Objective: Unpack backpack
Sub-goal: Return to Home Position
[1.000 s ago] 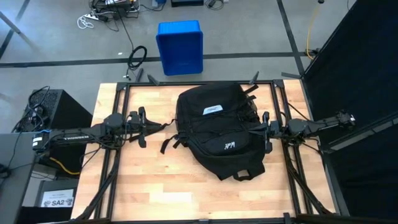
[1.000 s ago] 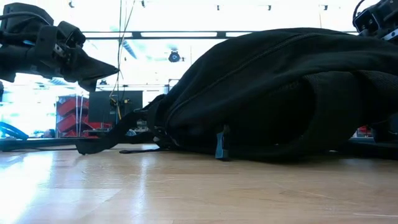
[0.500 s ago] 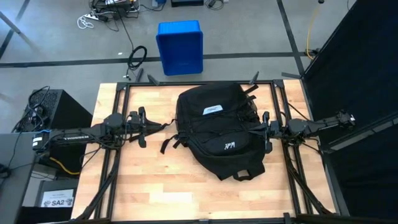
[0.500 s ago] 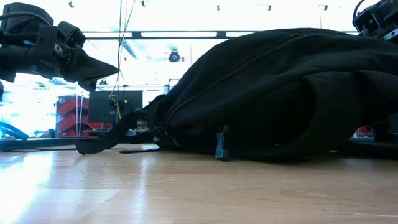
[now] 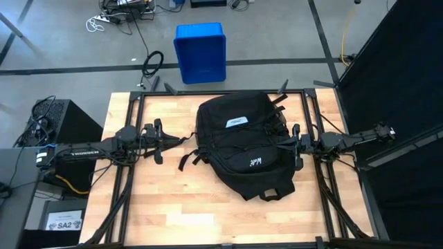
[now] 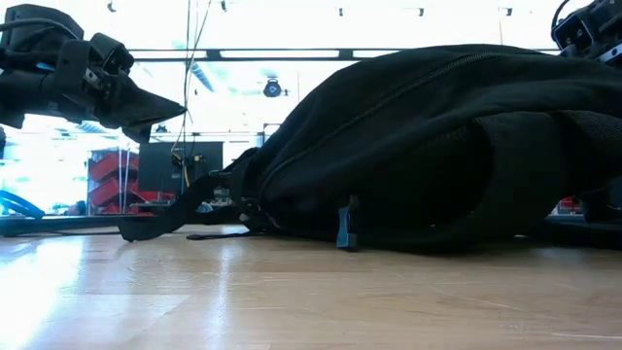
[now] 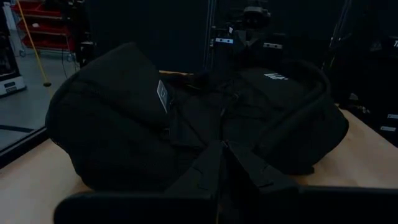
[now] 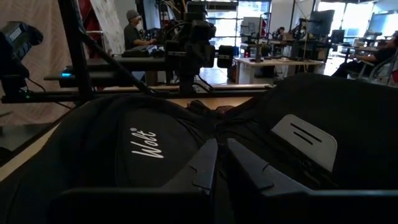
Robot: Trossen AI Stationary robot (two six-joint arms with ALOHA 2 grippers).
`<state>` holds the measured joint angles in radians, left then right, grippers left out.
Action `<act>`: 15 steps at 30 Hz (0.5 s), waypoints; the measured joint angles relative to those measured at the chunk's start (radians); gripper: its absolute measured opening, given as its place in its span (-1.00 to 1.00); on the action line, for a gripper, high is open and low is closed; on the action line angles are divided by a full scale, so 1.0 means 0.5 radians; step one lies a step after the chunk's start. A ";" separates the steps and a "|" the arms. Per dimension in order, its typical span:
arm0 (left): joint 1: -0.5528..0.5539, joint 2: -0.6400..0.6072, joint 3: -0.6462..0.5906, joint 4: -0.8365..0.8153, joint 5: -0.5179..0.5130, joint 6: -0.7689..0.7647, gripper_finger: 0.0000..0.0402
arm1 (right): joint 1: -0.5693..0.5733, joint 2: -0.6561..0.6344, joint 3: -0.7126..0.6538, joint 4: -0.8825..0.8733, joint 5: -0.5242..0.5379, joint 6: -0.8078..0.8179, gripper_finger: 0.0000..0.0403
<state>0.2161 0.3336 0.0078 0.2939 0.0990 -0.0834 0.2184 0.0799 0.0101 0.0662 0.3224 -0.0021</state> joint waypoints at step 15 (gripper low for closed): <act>0.000 0.000 -0.001 0.000 0.000 0.000 -1.00 | 0.000 0.000 0.000 0.001 -0.002 -0.001 -0.94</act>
<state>0.2161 0.3336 0.0074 0.2939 0.0990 -0.0834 0.2182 0.0799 0.0101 0.0666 0.3214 -0.0025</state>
